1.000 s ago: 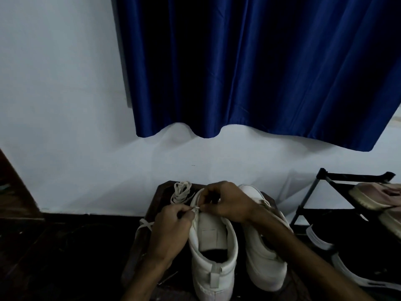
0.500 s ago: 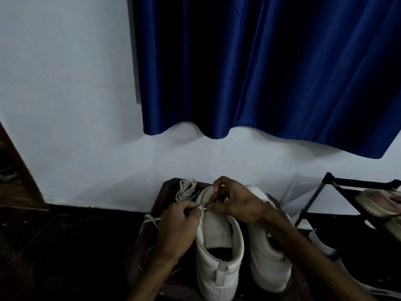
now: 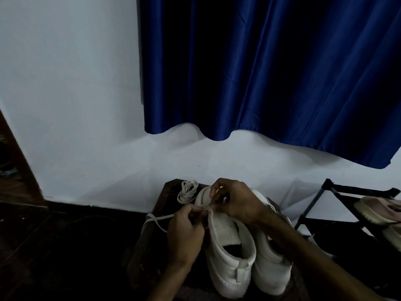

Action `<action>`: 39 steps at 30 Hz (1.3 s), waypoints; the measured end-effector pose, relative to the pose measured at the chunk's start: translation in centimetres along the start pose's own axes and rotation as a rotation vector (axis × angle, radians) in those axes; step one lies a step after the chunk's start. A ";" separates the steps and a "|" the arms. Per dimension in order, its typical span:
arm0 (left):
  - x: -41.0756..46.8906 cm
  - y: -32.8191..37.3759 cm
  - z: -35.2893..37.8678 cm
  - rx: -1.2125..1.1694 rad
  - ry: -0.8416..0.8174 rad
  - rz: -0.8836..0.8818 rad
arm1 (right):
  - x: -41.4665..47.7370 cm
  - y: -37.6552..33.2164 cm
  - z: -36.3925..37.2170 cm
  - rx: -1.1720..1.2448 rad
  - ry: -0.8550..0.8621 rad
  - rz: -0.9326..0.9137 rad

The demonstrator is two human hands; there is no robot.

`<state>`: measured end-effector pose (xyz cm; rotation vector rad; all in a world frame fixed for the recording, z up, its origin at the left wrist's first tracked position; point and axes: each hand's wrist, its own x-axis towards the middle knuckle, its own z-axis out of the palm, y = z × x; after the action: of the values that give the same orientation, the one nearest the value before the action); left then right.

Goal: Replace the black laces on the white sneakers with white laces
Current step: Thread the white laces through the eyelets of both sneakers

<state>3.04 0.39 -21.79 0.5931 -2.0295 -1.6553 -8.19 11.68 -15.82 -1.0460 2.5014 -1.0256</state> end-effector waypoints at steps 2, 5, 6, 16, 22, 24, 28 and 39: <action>0.2 0.0 0.4 0.055 0.017 0.045 | -0.7 -0.2 -0.8 0.054 -0.030 0.028; 0.2 0.3 0.9 0.125 0.040 0.103 | -2.5 -1.2 -1.6 0.213 -0.063 0.099; 0.0 0.2 1.1 0.140 0.063 0.132 | -3.1 -1.6 -1.5 0.213 -0.091 0.112; -2.0 -1.8 -2.6 -0.459 0.129 -0.288 | -4.6 -1.0 0.3 0.028 0.087 0.057; -2.0 -2.0 -2.9 0.227 0.041 0.176 | -4.6 -0.7 1.0 -0.201 0.196 0.006; -1.2 -1.3 -1.9 0.319 0.071 0.328 | -4.7 -0.6 1.2 -0.293 0.200 0.006; 0.7 -0.9 0.1 0.321 -0.034 0.340 | -4.4 -0.6 1.5 -0.382 0.201 0.059; 0.4 -2.1 -4.8 -0.451 -0.002 -0.153 | -4.2 -0.5 1.3 -0.356 0.212 0.111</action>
<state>5.65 -4.03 -22.95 0.5912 -1.5614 -2.1148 -4.32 13.62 -16.60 -0.9118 2.9563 -0.7071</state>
